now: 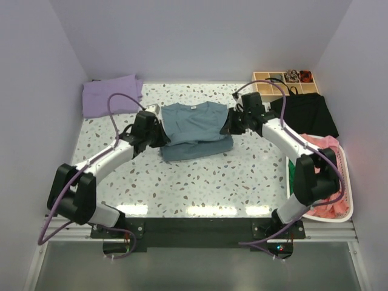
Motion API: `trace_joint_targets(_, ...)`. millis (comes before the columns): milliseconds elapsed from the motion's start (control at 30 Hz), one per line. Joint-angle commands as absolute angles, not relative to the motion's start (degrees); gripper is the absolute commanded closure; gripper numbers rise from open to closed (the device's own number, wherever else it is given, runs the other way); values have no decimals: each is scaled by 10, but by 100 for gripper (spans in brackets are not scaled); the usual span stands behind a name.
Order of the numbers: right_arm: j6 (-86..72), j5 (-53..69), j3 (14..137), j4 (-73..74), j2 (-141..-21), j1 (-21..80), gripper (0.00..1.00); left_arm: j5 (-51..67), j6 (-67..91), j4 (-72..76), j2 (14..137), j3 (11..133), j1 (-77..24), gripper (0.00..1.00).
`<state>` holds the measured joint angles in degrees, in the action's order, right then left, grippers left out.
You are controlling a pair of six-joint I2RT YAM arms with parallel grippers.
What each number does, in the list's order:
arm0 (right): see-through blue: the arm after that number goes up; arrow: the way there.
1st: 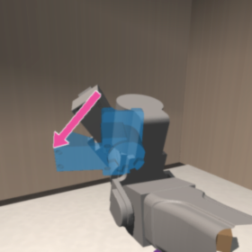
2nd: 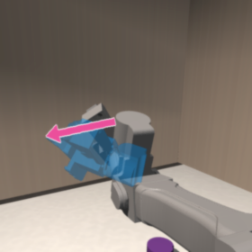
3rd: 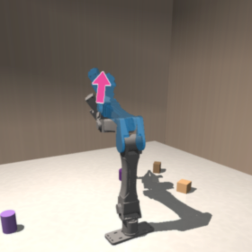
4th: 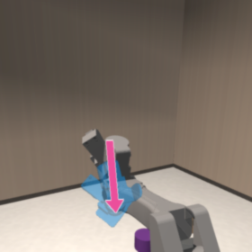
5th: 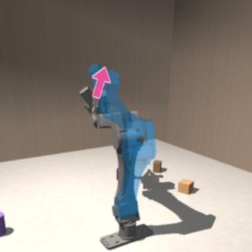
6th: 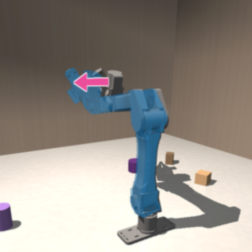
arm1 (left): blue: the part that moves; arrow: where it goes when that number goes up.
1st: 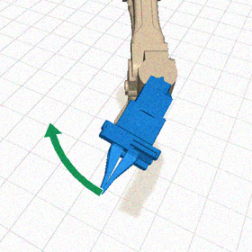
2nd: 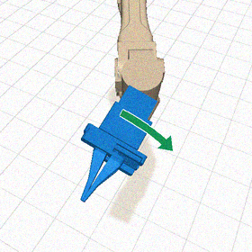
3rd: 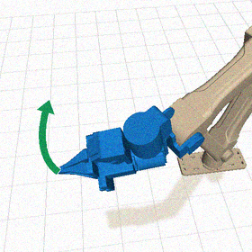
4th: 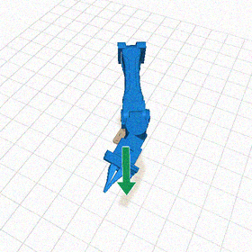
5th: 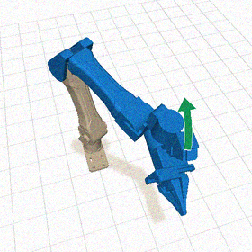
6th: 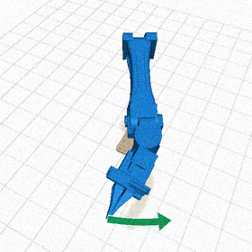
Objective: Fold and stack the t-shirts
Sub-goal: Fold the long partially folded tshirt into a neat square
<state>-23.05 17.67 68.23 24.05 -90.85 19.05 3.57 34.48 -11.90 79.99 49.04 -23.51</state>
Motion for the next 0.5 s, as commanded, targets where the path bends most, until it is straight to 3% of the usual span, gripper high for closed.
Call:
trace_joint_targets(0,-206,170,785,236,-985,184,100,54,294,-57,877,590,-199,100)
trace_joint_targets(467,-209,215,1117,290,-1250,135,100,112,287,-56,1142,866,-120,100)
